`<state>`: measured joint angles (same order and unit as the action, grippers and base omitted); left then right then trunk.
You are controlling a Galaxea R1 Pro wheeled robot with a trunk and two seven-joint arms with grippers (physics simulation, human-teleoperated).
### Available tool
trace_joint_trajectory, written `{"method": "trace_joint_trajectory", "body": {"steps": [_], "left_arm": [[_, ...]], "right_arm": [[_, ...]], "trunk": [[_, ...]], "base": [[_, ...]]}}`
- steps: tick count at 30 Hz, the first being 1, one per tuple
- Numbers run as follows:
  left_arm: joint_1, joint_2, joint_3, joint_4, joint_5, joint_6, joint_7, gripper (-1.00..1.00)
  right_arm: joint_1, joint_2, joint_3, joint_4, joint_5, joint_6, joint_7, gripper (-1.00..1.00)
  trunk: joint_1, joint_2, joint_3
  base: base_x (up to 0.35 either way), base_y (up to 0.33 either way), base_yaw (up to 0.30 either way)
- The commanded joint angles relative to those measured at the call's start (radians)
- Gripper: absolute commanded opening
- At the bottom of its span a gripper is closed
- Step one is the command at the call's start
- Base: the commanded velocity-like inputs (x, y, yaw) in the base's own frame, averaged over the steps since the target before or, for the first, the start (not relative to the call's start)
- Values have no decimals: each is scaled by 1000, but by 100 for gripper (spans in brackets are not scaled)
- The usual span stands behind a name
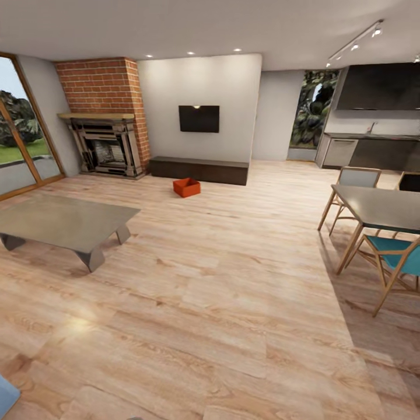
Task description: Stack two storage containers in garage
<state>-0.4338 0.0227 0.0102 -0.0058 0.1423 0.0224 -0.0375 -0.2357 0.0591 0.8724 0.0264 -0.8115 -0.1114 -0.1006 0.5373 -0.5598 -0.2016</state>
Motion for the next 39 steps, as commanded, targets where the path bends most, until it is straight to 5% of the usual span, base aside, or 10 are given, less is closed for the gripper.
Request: {"method": "trace_joint_trajectory", "body": {"steps": [1, 39], "left_arm": [[-1, 0, 0, 0, 9, 2, -4, 100], [0, 0, 0, 0, 9, 2, -4, 100]], "right_arm": [[-1, 1, 8, 3, -8, -4, -1, 100], [-1, 2, 8, 3, -6, -4, -1, 100]], "trunk": [[1, -1, -2], [1, -1, -2]], "base": [[322, 0, -13], [322, 0, 0]]}}
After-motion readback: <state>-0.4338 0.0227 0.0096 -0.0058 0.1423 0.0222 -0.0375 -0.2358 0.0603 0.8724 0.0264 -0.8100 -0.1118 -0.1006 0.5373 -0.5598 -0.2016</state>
